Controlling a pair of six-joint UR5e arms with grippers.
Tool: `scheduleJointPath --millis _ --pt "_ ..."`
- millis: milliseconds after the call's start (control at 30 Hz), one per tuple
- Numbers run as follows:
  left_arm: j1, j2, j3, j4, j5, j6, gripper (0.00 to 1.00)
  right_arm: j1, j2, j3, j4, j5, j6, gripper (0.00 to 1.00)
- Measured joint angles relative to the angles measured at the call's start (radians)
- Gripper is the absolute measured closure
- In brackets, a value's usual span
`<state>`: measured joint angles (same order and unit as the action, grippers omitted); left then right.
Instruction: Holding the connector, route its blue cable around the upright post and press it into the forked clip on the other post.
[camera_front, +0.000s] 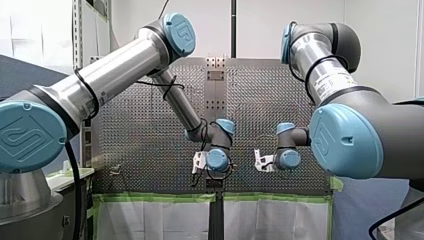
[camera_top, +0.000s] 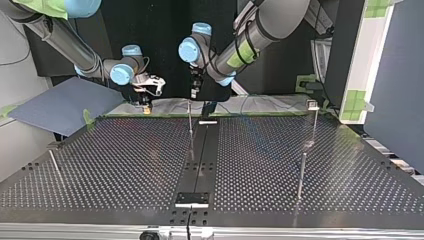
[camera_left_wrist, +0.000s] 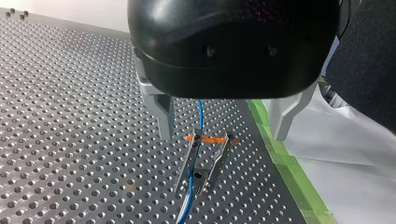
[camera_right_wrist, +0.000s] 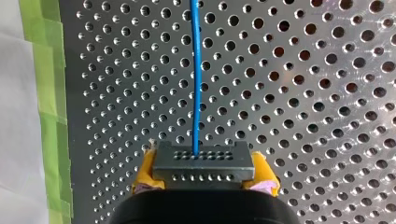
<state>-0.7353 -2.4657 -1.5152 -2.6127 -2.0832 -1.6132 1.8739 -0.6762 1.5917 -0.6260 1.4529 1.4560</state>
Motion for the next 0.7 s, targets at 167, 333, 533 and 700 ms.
scheduleJointPath --millis 167,333,533,700 --pt "0.0 0.0 0.0 0.0 -0.001 0.0 0.0 0.0 0.0 0.0 0.0 0.0 0.0 0.62" --pt "0.0 0.0 0.0 -0.001 -0.002 -0.001 0.0 0.0 0.0 0.0 0.0 0.0 0.0 0.62" --pt "0.002 0.004 -0.015 0.004 0.001 -0.001 0.0 0.0 0.0 0.0 0.0 0.0 0.0 0.62" --pt "0.003 0.009 -0.049 0.02 0.0 0.0 0.0 0.0 0.0 0.0 0.003 0.0 0.0 0.62"
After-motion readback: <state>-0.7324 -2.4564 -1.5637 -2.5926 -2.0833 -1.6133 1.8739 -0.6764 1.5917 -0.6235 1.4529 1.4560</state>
